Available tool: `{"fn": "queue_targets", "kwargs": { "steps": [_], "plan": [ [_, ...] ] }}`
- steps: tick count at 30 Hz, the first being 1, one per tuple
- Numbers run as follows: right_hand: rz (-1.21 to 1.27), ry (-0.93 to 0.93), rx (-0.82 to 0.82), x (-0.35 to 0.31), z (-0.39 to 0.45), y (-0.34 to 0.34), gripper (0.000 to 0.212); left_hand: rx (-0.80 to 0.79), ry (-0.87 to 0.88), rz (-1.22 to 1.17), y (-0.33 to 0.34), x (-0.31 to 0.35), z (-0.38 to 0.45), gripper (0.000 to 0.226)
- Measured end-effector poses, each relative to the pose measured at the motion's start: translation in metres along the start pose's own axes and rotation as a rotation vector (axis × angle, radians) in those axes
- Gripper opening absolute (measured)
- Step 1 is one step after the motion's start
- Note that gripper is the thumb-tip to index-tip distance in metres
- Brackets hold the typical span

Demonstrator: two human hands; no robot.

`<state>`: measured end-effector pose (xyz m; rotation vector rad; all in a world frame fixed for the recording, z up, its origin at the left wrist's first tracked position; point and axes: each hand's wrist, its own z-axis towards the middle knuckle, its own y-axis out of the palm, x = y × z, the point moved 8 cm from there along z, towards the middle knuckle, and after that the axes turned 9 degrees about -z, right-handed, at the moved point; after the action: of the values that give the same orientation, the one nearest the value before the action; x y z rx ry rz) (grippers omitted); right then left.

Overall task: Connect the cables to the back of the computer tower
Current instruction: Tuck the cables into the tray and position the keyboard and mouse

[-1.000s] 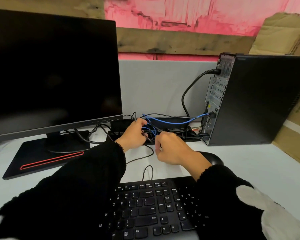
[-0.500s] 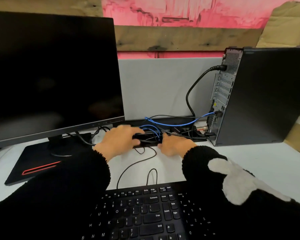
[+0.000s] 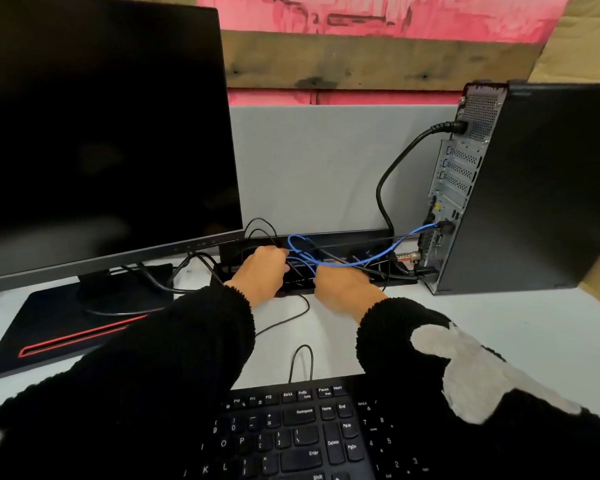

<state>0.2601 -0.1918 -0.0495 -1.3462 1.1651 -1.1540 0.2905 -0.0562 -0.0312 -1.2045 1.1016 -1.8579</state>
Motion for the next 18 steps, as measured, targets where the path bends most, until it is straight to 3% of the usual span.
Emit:
{"fn": "queue_targets", "kwargs": {
  "steps": [3,8,14,16,18],
  "plan": [
    [0.075,0.003,-0.130,0.007,-0.007,0.005,0.029,-0.158,-0.065,0.058,0.018,-0.010,0.009,0.021],
    [0.088,0.004,-0.167,0.009,-0.012,0.011,0.039,-0.470,-0.150,0.029,0.057,-0.018,0.012,0.034],
    [-0.015,-0.054,-0.381,-0.010,-0.030,0.002,0.043,-0.586,-0.141,-0.006,0.056,-0.001,0.015,0.041],
    [-0.054,-0.145,-0.420,-0.021,-0.045,-0.011,0.034,-0.577,-0.170,0.025,0.059,-0.002,0.014,0.042],
    [-0.074,-0.237,-0.243,-0.034,-0.049,-0.036,0.016,-0.513,-0.176,0.018,0.058,-0.005,0.015,0.035]
  ]
}}
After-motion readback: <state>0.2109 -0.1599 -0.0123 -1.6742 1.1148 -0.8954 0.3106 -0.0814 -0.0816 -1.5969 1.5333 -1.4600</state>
